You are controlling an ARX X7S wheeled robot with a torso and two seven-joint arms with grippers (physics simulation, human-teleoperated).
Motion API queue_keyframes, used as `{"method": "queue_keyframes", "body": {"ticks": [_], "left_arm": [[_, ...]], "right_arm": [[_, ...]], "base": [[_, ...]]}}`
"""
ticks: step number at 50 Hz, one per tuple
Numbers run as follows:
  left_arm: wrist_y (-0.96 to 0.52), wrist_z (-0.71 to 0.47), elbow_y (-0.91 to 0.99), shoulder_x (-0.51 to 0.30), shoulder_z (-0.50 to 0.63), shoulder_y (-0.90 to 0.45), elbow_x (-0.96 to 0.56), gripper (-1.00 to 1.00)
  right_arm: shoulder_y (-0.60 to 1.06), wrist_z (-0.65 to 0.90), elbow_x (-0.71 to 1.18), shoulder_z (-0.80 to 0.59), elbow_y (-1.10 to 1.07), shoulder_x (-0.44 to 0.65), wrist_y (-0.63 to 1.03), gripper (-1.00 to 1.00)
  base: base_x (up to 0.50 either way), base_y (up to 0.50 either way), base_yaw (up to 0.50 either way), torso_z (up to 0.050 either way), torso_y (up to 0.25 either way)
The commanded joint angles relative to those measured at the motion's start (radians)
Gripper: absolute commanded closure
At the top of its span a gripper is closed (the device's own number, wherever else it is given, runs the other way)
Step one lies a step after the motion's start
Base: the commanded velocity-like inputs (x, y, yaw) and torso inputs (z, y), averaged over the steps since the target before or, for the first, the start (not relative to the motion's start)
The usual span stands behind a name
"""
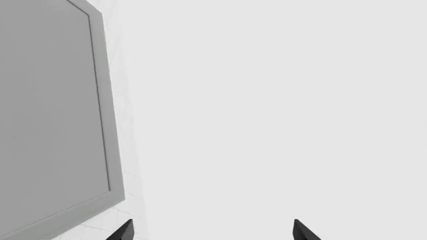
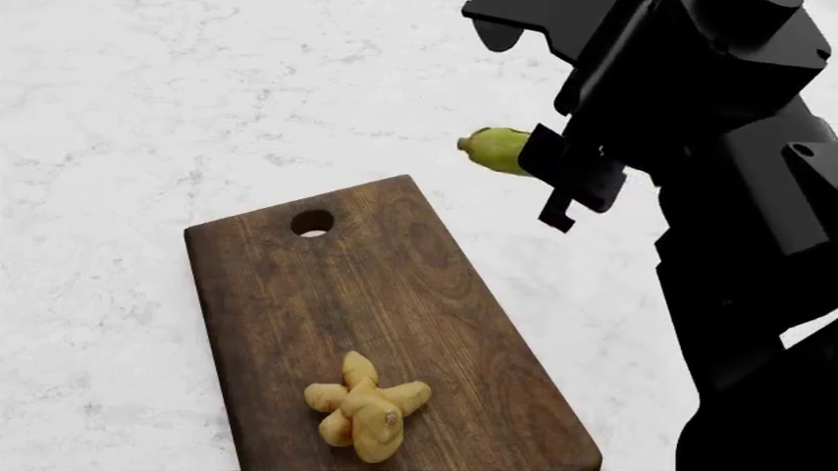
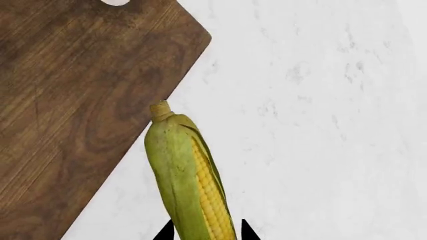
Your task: Clear the non-vegetable object off the cutting board and place the vegetables onto it.
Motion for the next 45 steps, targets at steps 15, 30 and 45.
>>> {"method": "queue_keyframes", "body": {"ticks": [15,30,45], "left_arm": [[-0.027,0.036,0.017,-0.002,-0.041,-0.007,-0.019,-1.0],[-0.031,0.031,0.025,-0.009,-0.046,-0.004,-0.024,-1.0],[-0.027,0.029,0.027,-0.02,-0.046,0.01,-0.024,-1.0]], "right_arm": [[-0.074,-0.052,0.01,0.027,-0.189,-0.06,-0.036,1.0],[-0.059,-0.007,0.207,-0.12,-0.063,-0.154,-0.16,1.0],[-0.097,0.048,0.373,-0.262,-0.114,-0.154,-0.18,1.0]], "base": [[0.0,0.0,0.0,0.0,0.0],[0.0,0.0,0.0,0.0,0.0],[0.0,0.0,0.0,0.0,0.0]]}}
